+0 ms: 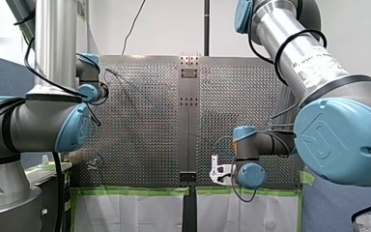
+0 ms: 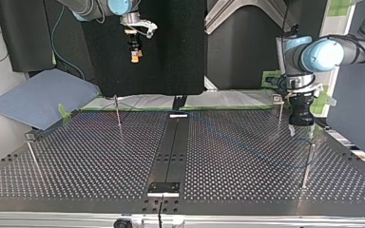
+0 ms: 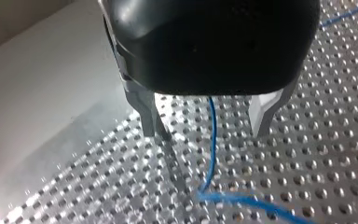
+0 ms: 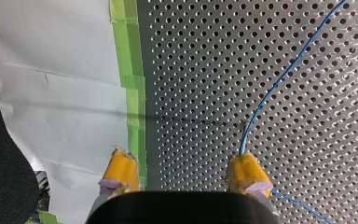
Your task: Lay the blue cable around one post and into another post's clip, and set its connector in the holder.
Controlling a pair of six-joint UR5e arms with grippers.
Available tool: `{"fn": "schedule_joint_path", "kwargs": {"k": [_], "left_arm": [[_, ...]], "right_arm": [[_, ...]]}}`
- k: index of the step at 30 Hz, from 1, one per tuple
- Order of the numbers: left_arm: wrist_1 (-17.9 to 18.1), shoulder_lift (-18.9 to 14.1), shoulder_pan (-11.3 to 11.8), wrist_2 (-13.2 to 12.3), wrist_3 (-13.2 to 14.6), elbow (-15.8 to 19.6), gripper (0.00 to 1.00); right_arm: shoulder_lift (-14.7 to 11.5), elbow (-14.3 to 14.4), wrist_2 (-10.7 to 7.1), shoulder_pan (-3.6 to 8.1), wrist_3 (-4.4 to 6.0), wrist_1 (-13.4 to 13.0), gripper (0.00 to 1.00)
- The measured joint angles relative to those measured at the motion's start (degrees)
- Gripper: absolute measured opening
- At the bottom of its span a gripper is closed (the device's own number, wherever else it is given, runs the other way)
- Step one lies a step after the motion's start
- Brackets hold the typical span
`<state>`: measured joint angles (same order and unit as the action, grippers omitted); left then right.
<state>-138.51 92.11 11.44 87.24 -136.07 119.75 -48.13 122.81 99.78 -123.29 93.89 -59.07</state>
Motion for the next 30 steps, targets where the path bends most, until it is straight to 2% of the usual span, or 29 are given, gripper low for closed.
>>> {"fn": "schedule_joint_path", "kwargs": {"k": [4, 9, 14, 22, 25, 30], "left_arm": [[0.68, -2.1, -0.02, -0.58, 0.1, 2.09, 1.0], [0.99, -4.28, -0.42, -1.97, 1.62, 4.27, 1.0], [0.62, -6.59, -1.44, -4.16, 3.84, 6.59, 1.0], [0.95, -10.63, -3.69, -8.01, 8.1, 10.85, 1.0], [1.76, -10.51, -5.14, -8.27, 9.76, 12.51, 1.0], [3.81, -8.7, -7.47, -6.71, 12.15, 14.89, 1.0]], "right_arm": [[0.0, 0.0, 0.01, 0.01, 0.0, 0.06, 0.98], [0.0, -0.11, -0.03, 0.08, 0.04, 0.16, 0.98], [-0.07, -0.6, -0.05, 0.08, -0.1, 0.98, 0.98], [-0.13, -1.92, -0.18, -0.61, -0.66, 2.0, 0.98], [-0.16, -2.18, -0.21, -0.79, -0.87, 2.25, 0.98], [-0.17, -2.34, -0.26, -1.05, -1.01, 2.43, 0.98]]}}
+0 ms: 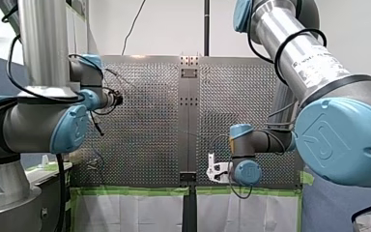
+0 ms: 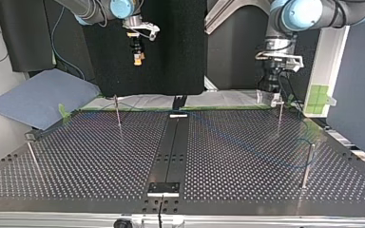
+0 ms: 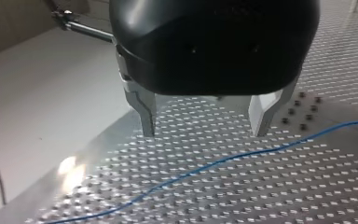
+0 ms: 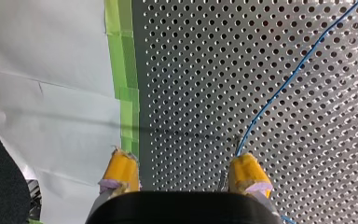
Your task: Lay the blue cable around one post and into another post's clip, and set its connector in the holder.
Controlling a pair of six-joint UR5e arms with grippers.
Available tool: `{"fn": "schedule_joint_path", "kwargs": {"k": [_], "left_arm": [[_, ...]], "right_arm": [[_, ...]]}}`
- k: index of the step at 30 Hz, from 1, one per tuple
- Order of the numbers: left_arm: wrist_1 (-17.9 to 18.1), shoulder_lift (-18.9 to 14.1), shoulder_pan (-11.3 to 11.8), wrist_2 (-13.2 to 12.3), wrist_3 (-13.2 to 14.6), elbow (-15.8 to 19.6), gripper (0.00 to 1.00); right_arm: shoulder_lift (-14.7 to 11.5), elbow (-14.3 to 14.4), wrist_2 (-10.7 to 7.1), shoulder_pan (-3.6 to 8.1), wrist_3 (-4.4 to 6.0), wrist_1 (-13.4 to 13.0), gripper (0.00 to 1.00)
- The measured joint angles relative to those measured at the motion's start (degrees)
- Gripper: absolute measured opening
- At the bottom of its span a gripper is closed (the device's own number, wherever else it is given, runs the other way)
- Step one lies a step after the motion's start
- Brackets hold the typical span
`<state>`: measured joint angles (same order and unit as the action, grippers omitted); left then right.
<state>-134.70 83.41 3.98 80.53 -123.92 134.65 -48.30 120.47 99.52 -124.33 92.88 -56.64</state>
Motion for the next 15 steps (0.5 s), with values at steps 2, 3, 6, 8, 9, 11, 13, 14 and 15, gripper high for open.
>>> {"fn": "schedule_joint_path", "kwargs": {"k": [2, 3, 6, 8, 9, 11, 13, 14, 15], "left_arm": [[0.99, 1.01, -1.05, 0.99, 1.05, 1.07, 1.0], [1.42, 1.45, -1.49, 1.43, 1.5, 1.51, 1.0], [2.78, 2.82, -2.88, 2.79, 2.88, 2.9, 1.0], [3.75, 3.77, -3.83, 3.73, 3.84, 3.84, 1.0], [4.16, 4.2, -4.26, 4.16, 4.27, 4.29, 1.0], [5.24, 5.28, -5.34, 5.24, 5.35, 5.35, 1.0], [6.27, 6.33, -6.39, 6.29, 6.39, 6.39, 1.0], [6.72, 6.77, -6.83, 6.74, 6.84, 6.7, 1.0], [7.17, 7.2, -7.26, 7.16, 7.27, 6.88, 1.0]], "right_arm": [[-0.03, -0.11, -0.01, -0.15, -0.09, 0.05, 0.98], [-0.06, -0.19, -0.01, -0.25, -0.14, 0.12, 0.98], [-0.08, -0.39, -0.03, -0.52, -0.22, 0.24, 0.98], [-0.09, -0.54, -0.05, -0.66, -0.23, 0.34, 0.98], [-0.11, -0.65, -0.06, -0.76, -0.24, 0.44, 0.98], [-0.14, -0.79, -0.07, -0.88, -0.24, 0.57, 0.98], [-0.16, -0.89, -0.05, -0.98, -0.24, 0.66, 0.98], [-0.16, -0.93, -0.05, -1.03, -0.26, 0.68, 0.98], [-0.17, -0.97, -0.06, -1.09, -0.27, 0.71, 0.98]]}}
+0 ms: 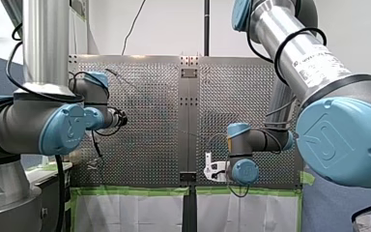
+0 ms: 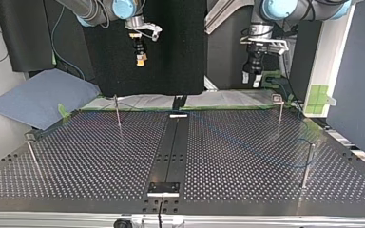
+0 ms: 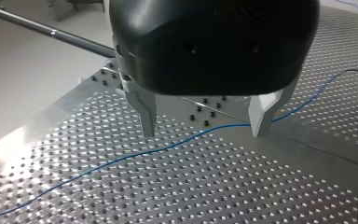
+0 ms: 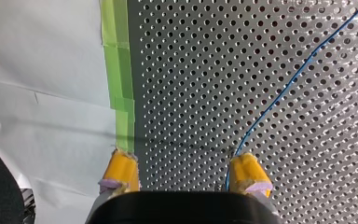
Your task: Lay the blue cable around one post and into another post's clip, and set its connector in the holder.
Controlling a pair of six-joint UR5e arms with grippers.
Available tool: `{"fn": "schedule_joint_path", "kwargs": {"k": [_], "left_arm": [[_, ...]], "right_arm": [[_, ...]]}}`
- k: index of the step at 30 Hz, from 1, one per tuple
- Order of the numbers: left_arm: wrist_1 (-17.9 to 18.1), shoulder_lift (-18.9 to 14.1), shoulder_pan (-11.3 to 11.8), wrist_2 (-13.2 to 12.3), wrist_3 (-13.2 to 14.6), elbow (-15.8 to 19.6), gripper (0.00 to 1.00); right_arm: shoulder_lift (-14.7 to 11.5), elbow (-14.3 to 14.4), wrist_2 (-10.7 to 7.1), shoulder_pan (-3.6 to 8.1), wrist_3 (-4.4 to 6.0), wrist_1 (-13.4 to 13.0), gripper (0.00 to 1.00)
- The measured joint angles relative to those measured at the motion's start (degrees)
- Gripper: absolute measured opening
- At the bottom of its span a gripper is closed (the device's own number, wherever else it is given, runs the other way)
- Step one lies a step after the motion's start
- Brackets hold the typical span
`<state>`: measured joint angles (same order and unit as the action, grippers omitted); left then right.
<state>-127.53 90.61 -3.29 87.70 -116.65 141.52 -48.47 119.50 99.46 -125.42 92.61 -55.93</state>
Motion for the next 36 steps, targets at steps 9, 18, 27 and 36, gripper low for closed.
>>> {"fn": "schedule_joint_path", "kwargs": {"k": [9, 18, 27, 36], "left_arm": [[3.97, 4.27, -4.27, 4.26, 4.27, -2.8, 1.0], [7.56, 8.72, -8.72, 8.71, 8.72, -6.29, 1.0], [7.87, 12.9, -12.9, 12.25, 12.91, -6.46, 1.0], [5.37, 17.33, -17.33, 15.2, 17.33, -5.63, 1.0]], "right_arm": [[-0.09, -0.41, -0.04, -0.28, -0.04, 0.04, 0.98], [-0.1, -0.44, -0.06, -0.37, -0.04, -0.06, 0.98], [-0.12, -0.68, -0.19, -0.37, -0.07, -0.12, 0.98], [-0.18, -1.06, -1.33, -0.67, -1.54, -0.32, 0.98]]}}
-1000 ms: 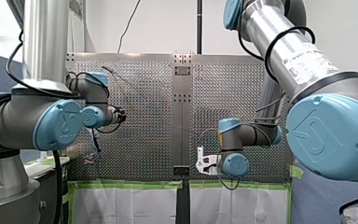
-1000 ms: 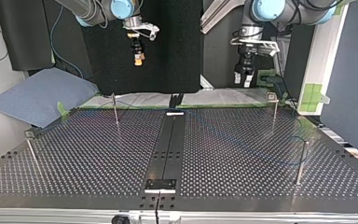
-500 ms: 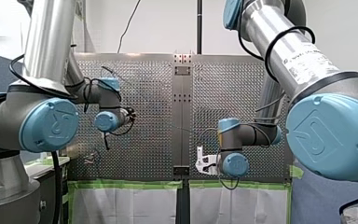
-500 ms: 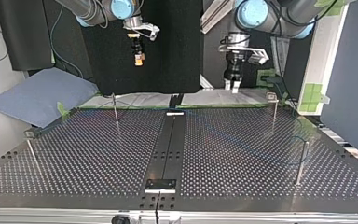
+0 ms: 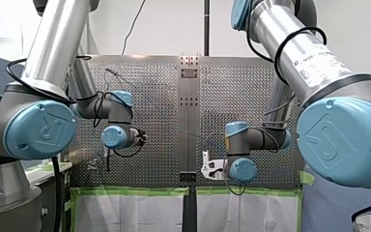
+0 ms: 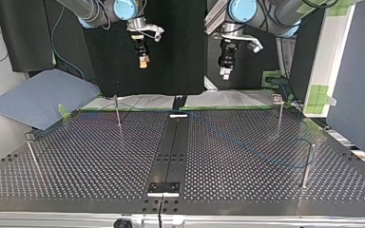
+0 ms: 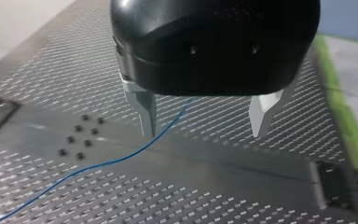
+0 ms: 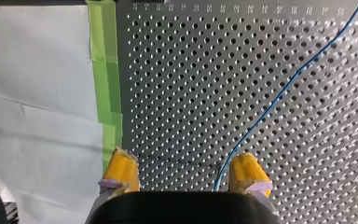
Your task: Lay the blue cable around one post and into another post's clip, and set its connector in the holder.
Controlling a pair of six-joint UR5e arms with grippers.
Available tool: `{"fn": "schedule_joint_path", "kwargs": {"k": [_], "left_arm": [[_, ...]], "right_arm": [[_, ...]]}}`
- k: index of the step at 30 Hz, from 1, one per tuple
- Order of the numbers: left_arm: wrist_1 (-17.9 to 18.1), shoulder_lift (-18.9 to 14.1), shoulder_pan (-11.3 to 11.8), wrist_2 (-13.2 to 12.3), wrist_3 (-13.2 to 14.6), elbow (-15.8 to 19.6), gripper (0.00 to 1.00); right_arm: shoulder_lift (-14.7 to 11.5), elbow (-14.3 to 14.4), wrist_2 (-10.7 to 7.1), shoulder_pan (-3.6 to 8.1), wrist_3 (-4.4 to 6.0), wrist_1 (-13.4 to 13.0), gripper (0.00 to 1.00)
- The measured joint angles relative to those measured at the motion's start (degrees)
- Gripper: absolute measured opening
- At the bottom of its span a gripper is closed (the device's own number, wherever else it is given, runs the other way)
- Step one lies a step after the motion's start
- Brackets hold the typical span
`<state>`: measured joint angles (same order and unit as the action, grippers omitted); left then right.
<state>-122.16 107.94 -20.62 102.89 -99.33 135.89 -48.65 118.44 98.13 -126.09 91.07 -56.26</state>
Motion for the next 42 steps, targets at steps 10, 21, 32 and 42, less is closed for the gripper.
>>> {"fn": "schedule_joint_path", "kwargs": {"k": [10, 21, 32, 42], "left_arm": [[1.73, 3.71, -4.52, 2.23, 4.53, 0.62, 1.0], [7.39, 8.89, -10.27, 7.62, 10.28, 0.68, 1.0], [9.63, 9.58, -16.02, 13.36, 12.96, 0.69, 1.0], [10.33, 9.6, -20.74, 18.08, 12.07, 0.68, 1.0]], "right_arm": [[-2.22, -0.41, -2.22, -1.45, -4.22, -0.27, 0.98], [-6.11, 0.06, -4.0, -3.09, -3.06, 0.04, 0.98], [-6.12, 0.21, -1.1, -3.16, -2.78, 1.1, 0.98], [-5.95, 0.22, -1.09, -3.16, -3.06, 0.93, 0.98]]}}
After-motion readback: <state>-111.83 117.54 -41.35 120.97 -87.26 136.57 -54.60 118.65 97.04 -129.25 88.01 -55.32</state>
